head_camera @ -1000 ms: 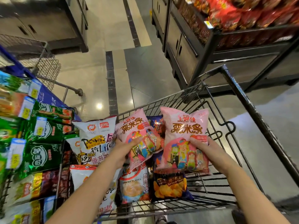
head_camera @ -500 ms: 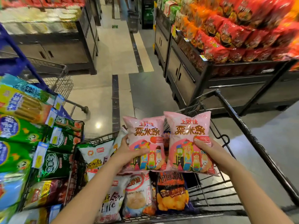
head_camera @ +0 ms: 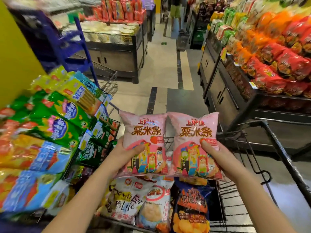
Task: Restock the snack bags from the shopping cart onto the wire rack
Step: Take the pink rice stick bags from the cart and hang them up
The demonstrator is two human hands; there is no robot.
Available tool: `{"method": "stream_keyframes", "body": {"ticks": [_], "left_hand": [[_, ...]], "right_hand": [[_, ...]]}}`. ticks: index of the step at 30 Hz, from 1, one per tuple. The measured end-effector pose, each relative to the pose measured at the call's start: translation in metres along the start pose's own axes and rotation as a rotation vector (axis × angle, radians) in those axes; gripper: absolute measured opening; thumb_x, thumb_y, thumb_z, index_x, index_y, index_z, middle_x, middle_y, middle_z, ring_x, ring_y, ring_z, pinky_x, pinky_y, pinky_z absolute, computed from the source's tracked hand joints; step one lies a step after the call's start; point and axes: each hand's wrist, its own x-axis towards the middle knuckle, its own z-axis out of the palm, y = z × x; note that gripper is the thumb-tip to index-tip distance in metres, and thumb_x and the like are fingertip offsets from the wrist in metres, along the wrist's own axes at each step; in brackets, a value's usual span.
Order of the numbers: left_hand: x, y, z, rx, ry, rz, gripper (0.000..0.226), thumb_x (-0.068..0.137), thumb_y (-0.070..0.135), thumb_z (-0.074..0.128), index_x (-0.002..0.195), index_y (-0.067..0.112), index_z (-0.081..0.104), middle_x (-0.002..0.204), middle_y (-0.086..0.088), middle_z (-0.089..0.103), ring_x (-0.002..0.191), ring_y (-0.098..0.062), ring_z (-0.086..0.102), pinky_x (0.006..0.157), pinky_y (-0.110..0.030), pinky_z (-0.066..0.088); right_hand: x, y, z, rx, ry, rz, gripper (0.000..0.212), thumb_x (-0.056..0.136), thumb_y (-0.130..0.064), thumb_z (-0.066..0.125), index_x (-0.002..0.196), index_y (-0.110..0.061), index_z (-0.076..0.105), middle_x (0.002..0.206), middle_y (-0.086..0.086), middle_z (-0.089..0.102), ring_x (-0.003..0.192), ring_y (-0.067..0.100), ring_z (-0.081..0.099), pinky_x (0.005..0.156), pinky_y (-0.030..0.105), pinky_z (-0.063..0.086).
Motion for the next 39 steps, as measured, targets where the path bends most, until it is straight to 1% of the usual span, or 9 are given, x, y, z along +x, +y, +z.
{"method": "stream_keyframes", "body": {"ticks": [6, 10, 13, 18, 23, 29, 34, 36, 39], "left_hand": [[-0.076, 0.002, -0.007, -0.072, 0.276, 0.04, 0.099, 0.035, 0.066, 0.098, 0.121, 0.042, 0.055, 0.114, 0.012, 0.076, 0.106, -0.013, 0.074, 0.091, -0.037, 0.058], [-0.134, -0.012, -0.007, -0.112, 0.501, 0.039, 0.074, 0.071, 0.037, 0.094, 0.132, 0.032, 0.052, 0.122, 0.004, 0.073, 0.11, -0.018, 0.072, 0.087, -0.031, 0.059], [-0.189, -0.028, -0.003, -0.183, 0.585, 0.042, 0.073, 0.073, 0.029, 0.094, 0.134, 0.026, 0.055, 0.123, 0.001, 0.075, 0.112, -0.024, 0.073, 0.093, -0.043, 0.059], [-0.289, -0.043, 0.006, -0.21, 0.822, 0.04, 0.052, 0.086, 0.01, 0.074, 0.134, 0.02, 0.056, 0.123, -0.001, 0.075, 0.109, -0.021, 0.074, 0.089, -0.04, 0.061], [-0.388, -0.058, 0.009, -0.246, 1.055, 0.032, 0.057, 0.089, 0.015, 0.077, 0.139, 0.025, 0.053, 0.13, -0.005, 0.072, 0.113, -0.028, 0.072, 0.095, -0.053, 0.058], [-0.506, -0.081, 0.023, -0.288, 1.293, 0.106, 0.059, 0.086, 0.018, 0.08, 0.139, 0.026, 0.055, 0.128, -0.003, 0.073, 0.117, -0.029, 0.071, 0.095, -0.049, 0.058], [-0.616, -0.109, 0.049, -0.33, 1.521, 0.156, 0.065, 0.079, 0.024, 0.086, 0.137, 0.023, 0.057, 0.126, -0.002, 0.074, 0.117, -0.027, 0.07, 0.096, -0.045, 0.059], [-0.659, -0.119, 0.063, -0.338, 1.589, 0.197, 0.06, 0.078, 0.018, 0.087, 0.13, 0.025, 0.059, 0.119, 0.001, 0.077, 0.11, -0.023, 0.074, 0.086, -0.036, 0.063], [-0.728, -0.134, 0.087, -0.351, 1.697, 0.247, 0.062, 0.074, 0.023, 0.091, 0.128, 0.027, 0.06, 0.116, 0.003, 0.078, 0.105, -0.02, 0.075, 0.079, -0.033, 0.063]], "right_hand": [[0.036, -0.011, 0.017, -0.045, -0.265, -0.051, 0.045, 0.091, -0.042, 0.07, 0.13, -0.022, 0.061, 0.114, 0.006, 0.078, 0.102, 0.03, 0.076, 0.097, 0.051, 0.056], [0.046, -0.01, 0.038, -0.067, -0.422, -0.096, 0.054, 0.08, -0.051, 0.077, 0.124, -0.022, 0.065, 0.114, 0.008, 0.077, 0.102, 0.029, 0.076, 0.098, 0.05, 0.056], [0.045, -0.004, 0.062, -0.1, -0.582, -0.111, 0.067, 0.074, -0.06, 0.083, 0.127, -0.024, 0.064, 0.115, 0.004, 0.077, 0.104, 0.028, 0.075, 0.1, 0.049, 0.055], [0.023, 0.006, 0.124, -0.174, -0.773, -0.153, 0.03, 0.085, -0.044, 0.08, 0.106, -0.027, 0.067, 0.09, -0.014, 0.079, 0.079, 0.0, 0.075, 0.069, 0.016, 0.057], [-0.016, 0.012, 0.202, -0.223, -0.986, -0.144, 0.063, 0.069, -0.061, 0.086, 0.116, -0.023, 0.07, 0.107, 0.0, 0.079, 0.098, 0.023, 0.077, 0.094, 0.045, 0.058], [-0.095, 0.016, 0.285, -0.276, -1.233, -0.151, 0.017, 0.09, -0.029, 0.071, 0.106, -0.024, 0.068, 0.096, -0.005, 0.08, 0.085, 0.013, 0.077, 0.07, 0.025, 0.062], [-0.19, 0.03, 0.347, -0.269, -1.444, -0.18, 0.07, 0.062, -0.058, 0.09, 0.116, -0.021, 0.066, 0.109, -0.002, 0.079, 0.096, 0.014, 0.076, 0.074, 0.026, 0.061], [-0.234, 0.037, 0.368, -0.274, -1.502, -0.159, 0.09, 0.049, -0.067, 0.092, 0.12, -0.019, 0.065, 0.113, 0.004, 0.078, 0.102, 0.023, 0.075, 0.085, 0.04, 0.061], [-0.306, 0.05, 0.394, -0.25, -1.618, -0.14, 0.086, 0.057, -0.064, 0.092, 0.125, -0.019, 0.063, 0.119, 0.009, 0.075, 0.109, 0.031, 0.073, 0.097, 0.054, 0.056]]}}
